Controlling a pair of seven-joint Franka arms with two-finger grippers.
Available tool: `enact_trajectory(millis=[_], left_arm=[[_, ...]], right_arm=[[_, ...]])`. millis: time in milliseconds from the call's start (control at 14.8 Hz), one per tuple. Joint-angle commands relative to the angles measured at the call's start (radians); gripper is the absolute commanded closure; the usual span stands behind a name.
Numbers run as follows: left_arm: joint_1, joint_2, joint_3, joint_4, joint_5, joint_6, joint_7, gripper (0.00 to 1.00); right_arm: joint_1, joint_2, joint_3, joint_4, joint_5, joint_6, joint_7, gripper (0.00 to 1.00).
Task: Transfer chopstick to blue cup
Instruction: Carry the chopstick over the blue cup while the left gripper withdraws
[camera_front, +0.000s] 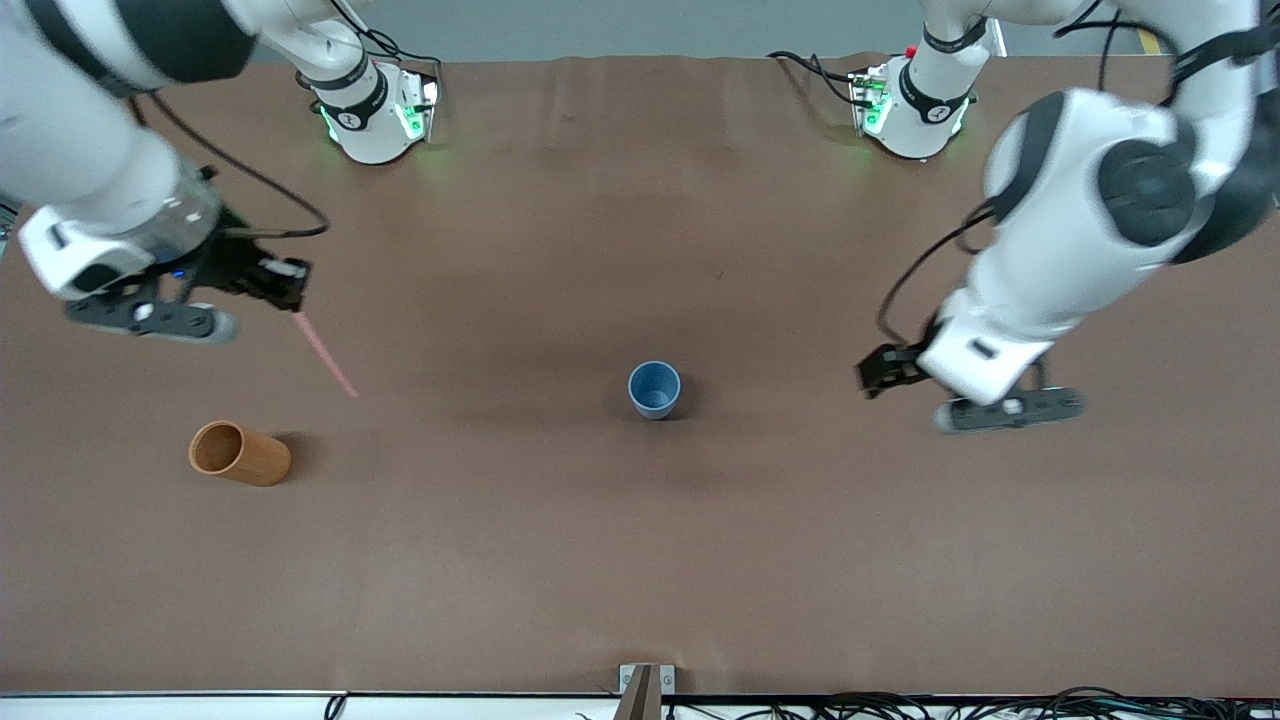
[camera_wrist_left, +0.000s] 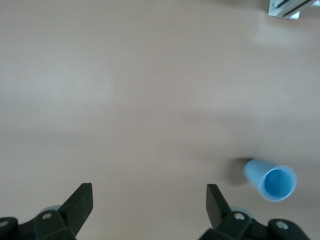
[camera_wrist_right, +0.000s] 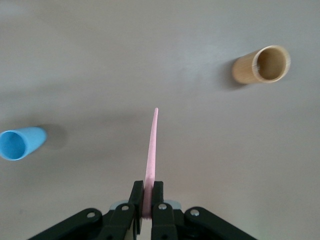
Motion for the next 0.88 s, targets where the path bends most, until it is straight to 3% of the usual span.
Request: enact_trajectory(millis=[0,270,810], left_arm=[[0.07,-0.069,-0.009,-0.031,-0.003,-0.077,0.201,0.0],[0.167,-0.18,-0.009,-0.048,-0.003,-0.174,0.376,0.0],[0.172,-0.2,-0.02,-0.061,-0.003,-0.163,0.321,0.0]], right_arm=[[0.136,0.052,-0.008,0.063,-0.004,0.011,0.184,0.99],[0.226,0.2,-0.009,0.219,0.129,0.045,0.344,0.99],[0.356,0.324,-0.009,0.224,0.162,0.267,0.525,0.99]])
